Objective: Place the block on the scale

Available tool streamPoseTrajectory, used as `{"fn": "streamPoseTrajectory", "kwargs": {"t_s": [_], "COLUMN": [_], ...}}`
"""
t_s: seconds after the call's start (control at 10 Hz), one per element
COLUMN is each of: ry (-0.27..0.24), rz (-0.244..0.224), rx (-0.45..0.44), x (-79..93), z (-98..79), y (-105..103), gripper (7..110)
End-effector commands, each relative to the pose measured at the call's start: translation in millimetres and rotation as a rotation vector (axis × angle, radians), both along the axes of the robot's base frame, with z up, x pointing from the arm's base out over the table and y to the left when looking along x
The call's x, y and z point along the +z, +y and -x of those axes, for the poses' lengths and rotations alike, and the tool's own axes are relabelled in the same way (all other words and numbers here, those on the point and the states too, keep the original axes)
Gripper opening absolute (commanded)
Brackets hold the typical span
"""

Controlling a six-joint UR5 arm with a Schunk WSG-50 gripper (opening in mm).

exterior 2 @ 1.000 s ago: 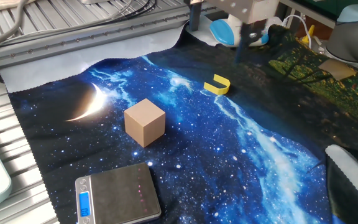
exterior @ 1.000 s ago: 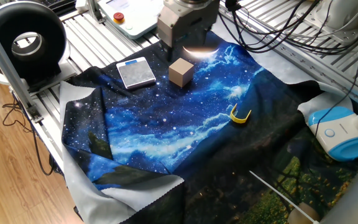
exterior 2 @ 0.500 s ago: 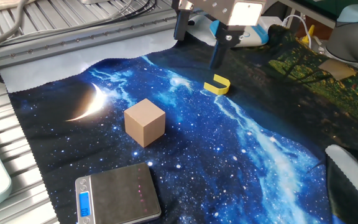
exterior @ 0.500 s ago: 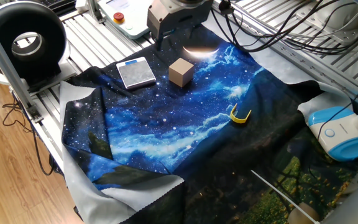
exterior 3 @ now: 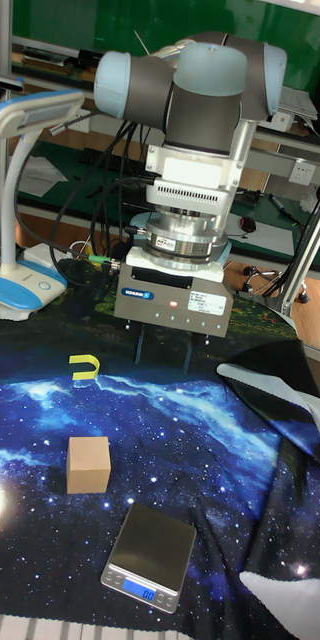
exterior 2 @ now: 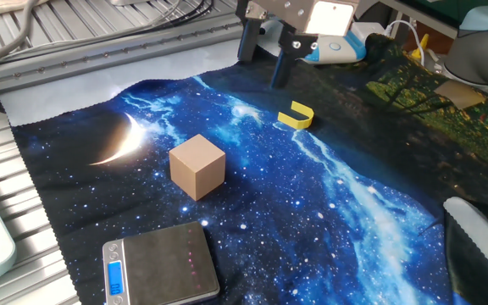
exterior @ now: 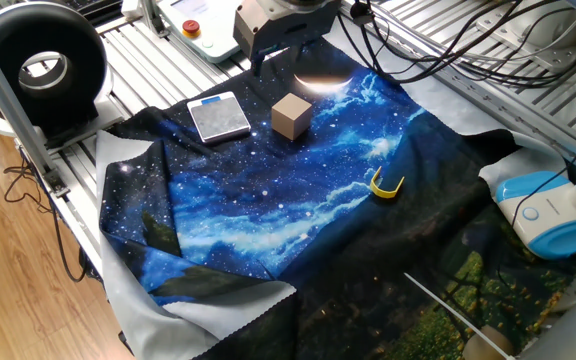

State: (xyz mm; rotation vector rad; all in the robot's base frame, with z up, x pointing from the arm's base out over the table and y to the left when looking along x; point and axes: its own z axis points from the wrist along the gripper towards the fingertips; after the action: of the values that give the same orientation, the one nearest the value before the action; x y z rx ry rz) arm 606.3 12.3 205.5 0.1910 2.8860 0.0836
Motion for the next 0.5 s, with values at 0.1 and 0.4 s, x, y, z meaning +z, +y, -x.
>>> {"fn": "streamPoseTrajectory", "kwargs": {"t_s": [0.1, 0.4], "ry": [-0.004, 0.0], "rz": [-0.009, 0.003], "rx": [0.005, 0.014], "x": [1.6, 0.9], "z": [-0.9, 0.2], "y": [0.7, -1.5], "gripper": [7, 7]}}
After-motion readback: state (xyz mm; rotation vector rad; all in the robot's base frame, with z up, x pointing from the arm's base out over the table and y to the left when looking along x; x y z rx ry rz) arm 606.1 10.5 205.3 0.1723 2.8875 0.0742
